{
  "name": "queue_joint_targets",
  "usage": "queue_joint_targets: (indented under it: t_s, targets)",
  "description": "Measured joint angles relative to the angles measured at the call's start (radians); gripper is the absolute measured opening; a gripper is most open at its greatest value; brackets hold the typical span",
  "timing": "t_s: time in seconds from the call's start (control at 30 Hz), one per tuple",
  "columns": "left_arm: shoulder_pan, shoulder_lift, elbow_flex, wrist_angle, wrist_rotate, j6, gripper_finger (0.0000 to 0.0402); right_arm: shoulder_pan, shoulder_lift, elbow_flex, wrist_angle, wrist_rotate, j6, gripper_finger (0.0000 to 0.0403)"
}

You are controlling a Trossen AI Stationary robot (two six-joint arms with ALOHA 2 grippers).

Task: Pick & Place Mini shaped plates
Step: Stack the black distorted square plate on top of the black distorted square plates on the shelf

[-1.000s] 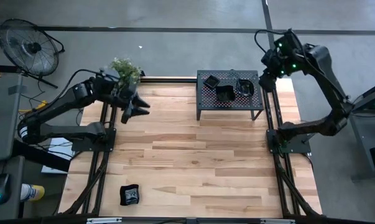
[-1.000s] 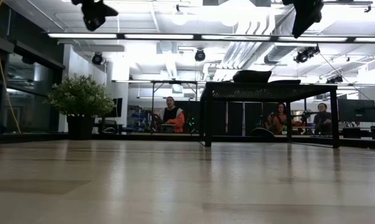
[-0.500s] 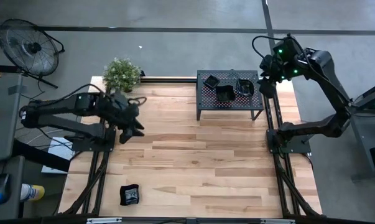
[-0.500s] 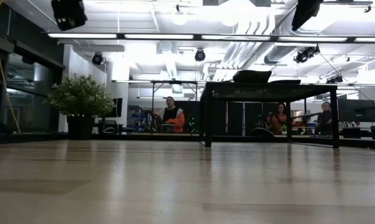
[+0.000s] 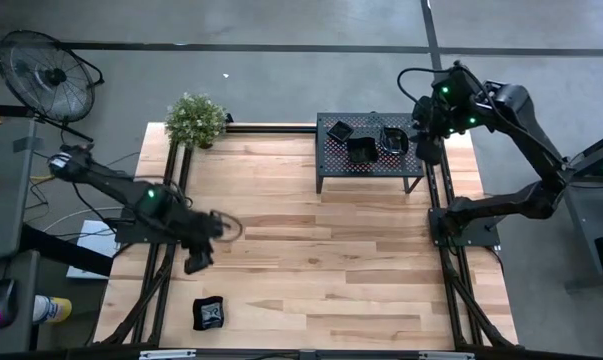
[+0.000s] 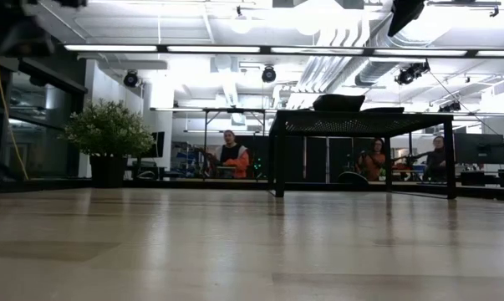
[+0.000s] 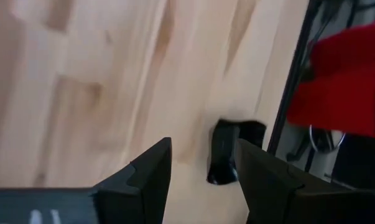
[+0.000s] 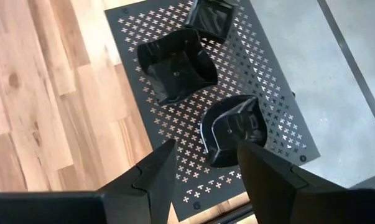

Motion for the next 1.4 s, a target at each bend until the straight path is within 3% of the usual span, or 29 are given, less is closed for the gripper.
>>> queue_joint_targets:
  t_s: [0.2,0.53,0.83,1.4]
  targets:
    - [-0.143,0.117,-0.036,0.142,0.000,-0.072,0.0172,0.032,0.000,0.000,0.000,0.000,-0.020,0.0167]
    - [-0.349,0.357,-0.037,0.214,-0.009,-0.111,0.0172,0.056,0.000,-0.001,0.000,0.000,-0.034,0.0169]
    - [-0.388,0.479,-0.038,0.274,-0.090,-0.146,0.0172,0.061,0.000,-0.001,0.000,0.000,-0.042,0.0169]
    - [-0.387,0.566,-0.038,0.341,-0.078,-0.147,0.0172,0.061,0.000,-0.001,0.000,-0.018,-0.044,0.0167]
